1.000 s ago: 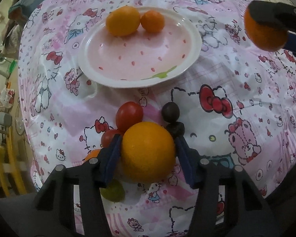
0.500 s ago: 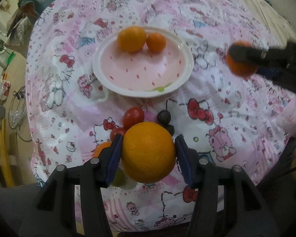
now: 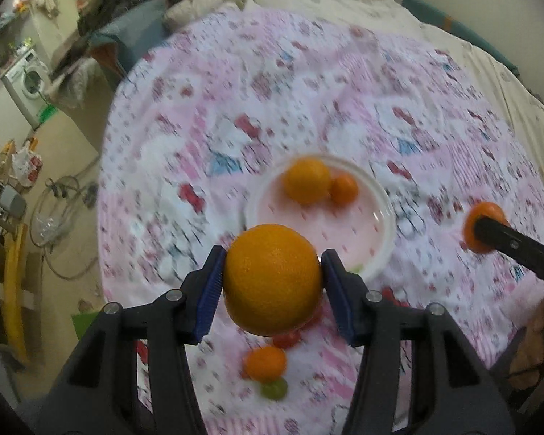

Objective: Organize fruits
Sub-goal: 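Lower both fruits onto the plate and open both tools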

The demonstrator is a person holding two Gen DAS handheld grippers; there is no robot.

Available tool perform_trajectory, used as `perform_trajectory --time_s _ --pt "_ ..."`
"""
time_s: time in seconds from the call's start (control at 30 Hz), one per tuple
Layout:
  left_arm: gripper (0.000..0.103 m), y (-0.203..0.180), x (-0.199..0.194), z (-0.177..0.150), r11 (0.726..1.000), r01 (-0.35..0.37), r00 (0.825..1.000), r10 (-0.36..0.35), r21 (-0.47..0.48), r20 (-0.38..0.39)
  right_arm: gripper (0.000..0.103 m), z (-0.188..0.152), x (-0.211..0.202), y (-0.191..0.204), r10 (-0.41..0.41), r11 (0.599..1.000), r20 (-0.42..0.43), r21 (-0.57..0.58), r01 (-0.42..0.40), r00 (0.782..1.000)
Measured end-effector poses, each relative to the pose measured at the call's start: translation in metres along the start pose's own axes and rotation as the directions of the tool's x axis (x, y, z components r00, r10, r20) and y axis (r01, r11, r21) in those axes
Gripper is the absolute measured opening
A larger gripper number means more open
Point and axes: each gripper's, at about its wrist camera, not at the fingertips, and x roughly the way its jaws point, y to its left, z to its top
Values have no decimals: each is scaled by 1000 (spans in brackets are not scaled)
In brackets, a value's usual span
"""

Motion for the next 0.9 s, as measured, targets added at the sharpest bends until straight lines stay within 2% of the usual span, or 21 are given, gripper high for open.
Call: perform_trajectory --time_s 0.2,0.37,0.53,0.9 --pt "50 11 20 21 1000 -11 1000 11 6 -12 39 26 8 -3 -19 999 14 -35 20 1000" --pt "50 9 49 28 1000 -9 998 10 29 -60 39 44 25 -11 -40 998 -3 -40 40 999" --pt "50 12 71 33 1000 1 995 1 16 -101 39 55 48 -19 -33 999 -47 -28 31 998" --pt "50 -9 120 37 995 46 985 -30 92 -169 39 70 111 -31 -67 996 -157 -67 58 985"
